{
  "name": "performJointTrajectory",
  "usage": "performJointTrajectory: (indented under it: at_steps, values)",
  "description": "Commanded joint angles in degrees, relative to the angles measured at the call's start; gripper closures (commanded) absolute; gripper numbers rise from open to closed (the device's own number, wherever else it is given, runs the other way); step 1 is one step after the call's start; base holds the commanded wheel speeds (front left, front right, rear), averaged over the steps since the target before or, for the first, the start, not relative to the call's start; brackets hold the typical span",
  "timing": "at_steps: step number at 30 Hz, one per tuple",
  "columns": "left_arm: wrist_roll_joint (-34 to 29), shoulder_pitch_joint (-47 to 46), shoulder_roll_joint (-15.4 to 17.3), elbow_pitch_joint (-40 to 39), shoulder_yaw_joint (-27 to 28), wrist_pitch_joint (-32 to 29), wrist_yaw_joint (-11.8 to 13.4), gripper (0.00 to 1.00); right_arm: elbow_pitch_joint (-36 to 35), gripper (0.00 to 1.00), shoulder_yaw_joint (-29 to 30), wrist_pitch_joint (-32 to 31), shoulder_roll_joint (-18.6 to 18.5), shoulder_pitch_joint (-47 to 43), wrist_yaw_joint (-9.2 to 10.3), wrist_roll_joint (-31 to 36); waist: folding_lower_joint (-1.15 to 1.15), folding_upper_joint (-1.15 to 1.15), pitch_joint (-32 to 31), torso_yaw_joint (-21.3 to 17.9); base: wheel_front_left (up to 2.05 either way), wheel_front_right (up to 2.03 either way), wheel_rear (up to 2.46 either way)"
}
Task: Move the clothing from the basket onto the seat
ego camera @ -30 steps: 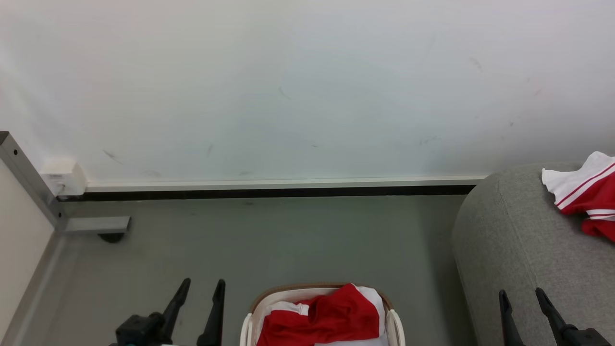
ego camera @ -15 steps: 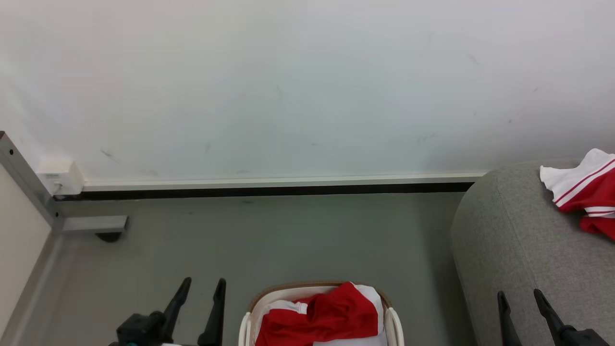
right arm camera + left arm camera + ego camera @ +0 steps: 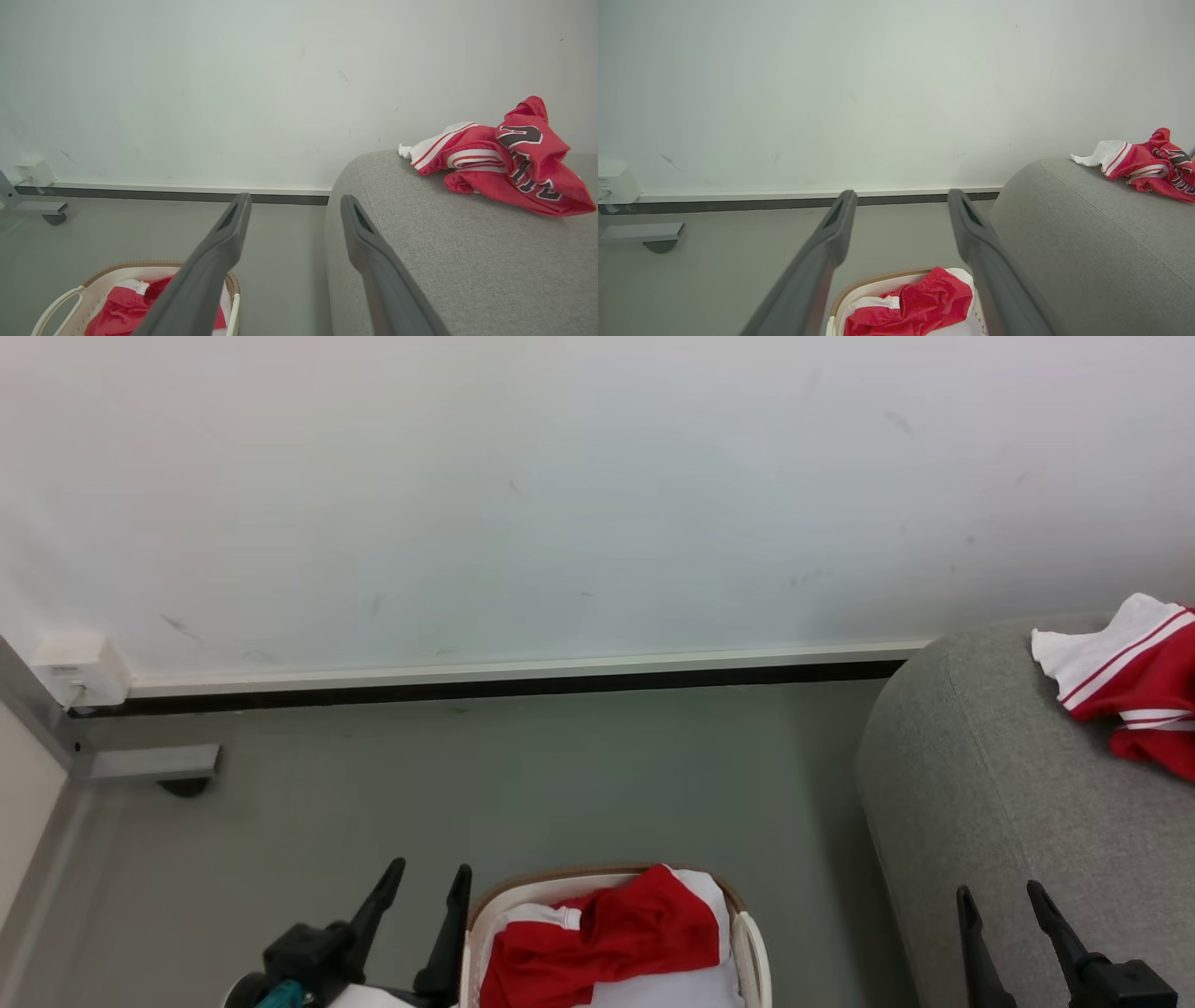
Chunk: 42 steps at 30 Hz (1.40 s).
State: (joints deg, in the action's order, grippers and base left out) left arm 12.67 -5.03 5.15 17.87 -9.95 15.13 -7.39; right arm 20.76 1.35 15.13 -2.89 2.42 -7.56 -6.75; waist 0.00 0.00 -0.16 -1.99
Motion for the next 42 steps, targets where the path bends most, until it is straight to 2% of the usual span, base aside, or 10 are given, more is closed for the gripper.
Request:
performJointTrajectory:
  at_steps: [1, 5, 12, 17, 26, 33, 42]
  values:
    - [-0.18, -1.49, 0.84, 0.6, -0.71, 0.03, 0.0, 0.0, -0.27, 0.0, -0.12, 0.03, -0.01, 1.04, 0.15, -0.37, 0.0, 0.0, 0.97, -0.81, 0.0, 0.0, 0.0]
    - [-0.49, -6.0, 1.85, 3.3, -3.69, -0.03, 0.01, 0.0, -1.54, 0.0, -0.93, 0.03, -0.01, 2.8, 0.15, -0.62, 0.0, 0.0, 4.64, -2.37, 0.0, 0.0, 0.0]
    - [-1.29, -14.69, 2.93, 9.01, -9.51, -4.18, 0.0, 0.0, -3.67, 0.0, -2.35, 0.03, -0.02, 7.04, 0.15, -1.64, 0.0, 0.0, 11.83, -4.95, 0.0, 0.0, 0.0]
    - [-2.1, -23.35, 3.09, 14.12, -14.14, -9.06, 0.01, 0.0, -6.5, 0.0, -2.83, 0.02, 0.01, 11.5, 0.15, -1.84, 0.0, 0.0, 19.79, -6.28, 0.0, 0.0, 0.0]
    - [-4.92, -38.72, 0.87, 26.83, -19.56, -15.7, 0.0, 0.0, -13.45, 0.0, -2.95, 0.02, 0.0, 18.71, 0.15, -0.72, 0.0, 0.0, 34.88, -6.3, 0.0, 0.0, 0.0]
    - [-6.43, -46.51, -0.8, 37.48, -21.39, -15.85, 1.45, 0.0, -18.24, 0.0, -3.97, 0.02, 0.01, 21.92, 0.15, 0.05, 0.0, 0.0, 42.71, -6.02, 0.0, 0.0, 0.0]
    - [-7.08, -51.33, 0.02, 47.18, -21.69, -12.98, 5.48, 0.0, -20.01, 0.0, -5.28, 0.02, 0.0, 22.63, 0.15, -0.81, 0.0, 0.0, 45.77, -6.25, 0.0, 0.0, 0.0]
